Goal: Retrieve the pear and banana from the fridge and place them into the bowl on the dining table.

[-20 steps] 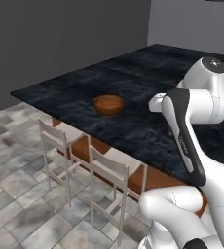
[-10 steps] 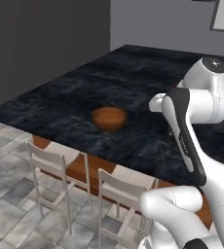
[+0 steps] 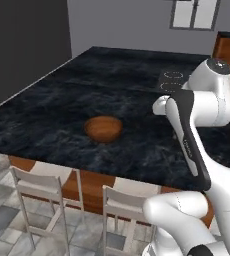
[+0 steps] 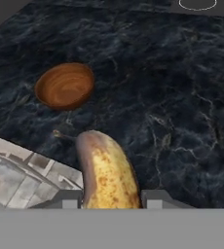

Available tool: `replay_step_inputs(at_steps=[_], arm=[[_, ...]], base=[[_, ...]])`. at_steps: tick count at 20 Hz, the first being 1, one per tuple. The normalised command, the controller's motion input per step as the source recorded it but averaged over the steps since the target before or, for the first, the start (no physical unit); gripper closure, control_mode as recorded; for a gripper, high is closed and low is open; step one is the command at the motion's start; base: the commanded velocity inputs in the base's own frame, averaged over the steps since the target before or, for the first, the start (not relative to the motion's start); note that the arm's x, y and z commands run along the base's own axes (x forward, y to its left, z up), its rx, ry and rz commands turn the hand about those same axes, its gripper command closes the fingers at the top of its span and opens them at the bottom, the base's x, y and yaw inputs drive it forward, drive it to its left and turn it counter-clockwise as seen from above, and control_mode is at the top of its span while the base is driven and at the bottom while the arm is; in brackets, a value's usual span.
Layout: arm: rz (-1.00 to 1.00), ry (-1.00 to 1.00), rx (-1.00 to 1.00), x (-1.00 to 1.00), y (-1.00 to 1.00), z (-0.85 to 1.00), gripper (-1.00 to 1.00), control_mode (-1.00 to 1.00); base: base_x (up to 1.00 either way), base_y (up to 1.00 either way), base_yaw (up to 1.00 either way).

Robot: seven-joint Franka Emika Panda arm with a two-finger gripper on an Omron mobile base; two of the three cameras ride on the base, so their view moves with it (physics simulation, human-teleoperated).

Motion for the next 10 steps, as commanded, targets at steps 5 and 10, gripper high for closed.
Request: replay_step_inputs(at_steps=[5,10], arm=[[0.00,0.00,0.00,0.00,0.00,0.00,1.00,1.00],[0.00,0.00,0.00,0.00,0.00,0.00,1.00,1.00]], base=[[0.42,0.59,-0.40],[0.38,0.69,-0.41]])
